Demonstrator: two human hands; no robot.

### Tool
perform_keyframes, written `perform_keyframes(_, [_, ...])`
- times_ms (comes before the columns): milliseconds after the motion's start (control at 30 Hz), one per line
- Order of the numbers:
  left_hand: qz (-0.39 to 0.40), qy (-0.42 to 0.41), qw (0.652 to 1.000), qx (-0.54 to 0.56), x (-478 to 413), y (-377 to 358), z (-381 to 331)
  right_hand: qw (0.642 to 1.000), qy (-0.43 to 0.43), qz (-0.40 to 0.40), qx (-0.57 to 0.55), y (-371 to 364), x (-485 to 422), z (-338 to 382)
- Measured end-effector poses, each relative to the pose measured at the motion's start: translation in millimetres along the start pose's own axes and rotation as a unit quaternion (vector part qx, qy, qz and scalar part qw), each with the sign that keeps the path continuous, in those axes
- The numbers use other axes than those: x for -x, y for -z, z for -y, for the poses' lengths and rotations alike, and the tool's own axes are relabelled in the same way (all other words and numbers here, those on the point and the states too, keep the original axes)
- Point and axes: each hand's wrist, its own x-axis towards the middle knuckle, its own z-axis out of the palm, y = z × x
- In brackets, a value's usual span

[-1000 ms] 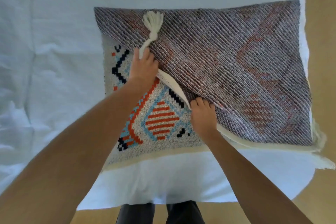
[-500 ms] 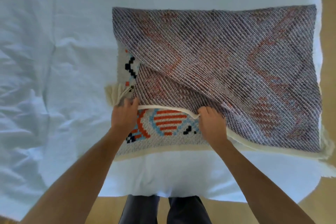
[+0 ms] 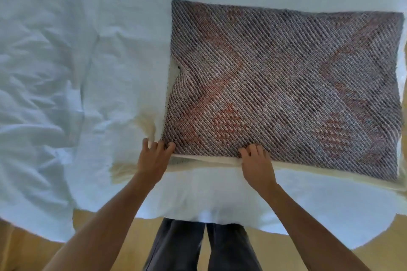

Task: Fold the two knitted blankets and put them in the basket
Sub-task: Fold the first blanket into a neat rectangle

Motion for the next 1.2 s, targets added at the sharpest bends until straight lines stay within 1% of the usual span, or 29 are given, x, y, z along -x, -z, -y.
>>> perform_keyframes(67, [-0.002, -0.006, 1.000, 0.009, 3.2, -0.5, -0.6, 1.000, -0.006, -0.005, -0.007, 1.0, -3.1, 3.4])
perform_keyframes(167, [0.066, 0.013, 0.997, 0.027, 19.2, -15.7, -1.3, 0.999, 0.006, -0.019, -0.035, 2.3, -4.9, 12.0])
perform_keyframes(267, [0.101, 0.041, 0.993, 0.034, 31.7, -29.5, 1.1, 0.999, 0.035, -0.032, -0.019, 1.6, 3.6, 19.9])
perform_keyframes(300, [0.100, 0.040, 0.994, 0.027, 32.1, -33.0, 1.7, 0.999, 0.032, -0.034, -0.013, 0.4, 6.7, 20.6])
perform_keyframes(400, [0.107, 0.034, 0.994, -0.008, 28.6, -32.0, 3.1, 1.000, 0.007, -0.007, 0.000, -4.1, 10.5, 22.1])
perform_keyframes(500, [0.143, 0.049, 0.988, -0.043, 33.8, -31.6, 5.5, 1.000, -0.002, 0.017, 0.008, -5.2, 11.3, 27.7])
perform_keyframes(600, [0.187, 0.100, 0.977, -0.007, 45.8, -42.1, 5.5, 1.000, -0.008, 0.017, -0.007, -3.7, 13.6, 31.5])
perform_keyframes(700, [0.193, 0.137, 0.970, 0.046, 53.6, -49.0, 6.6, 0.999, -0.006, 0.029, -0.019, -5.9, 15.6, 31.2])
perform_keyframes(800, [0.173, 0.153, 0.972, 0.032, 51.8, -46.4, 7.7, 0.999, -0.013, 0.021, -0.025, -7.4, 16.4, 31.3])
perform_keyframes(867, [0.122, 0.136, 0.983, 0.018, 46.3, -40.9, 5.1, 0.999, -0.016, 0.018, -0.021, -8.2, 15.9, 32.8])
perform_keyframes(933, [0.069, 0.081, 0.994, 0.034, 38.6, -37.6, -2.0, 1.000, -0.016, 0.010, -0.011, -9.1, 15.7, 33.5])
perform_keyframes(967, [0.063, 0.049, 0.995, 0.055, 34.4, -37.7, -6.8, 1.000, -0.016, 0.008, -0.006, -9.1, 16.3, 34.0])
perform_keyframes(1033, [0.074, 0.017, 0.993, 0.095, 25.3, -41.3, -14.5, 1.000, -0.018, 0.008, -0.001, -9.5, 16.6, 34.5])
perform_keyframes(1200, [0.130, 0.022, 0.984, 0.119, 20.8, -53.2, -9.3, 0.998, -0.019, 0.012, -0.062, -14.3, 9.7, 28.2])
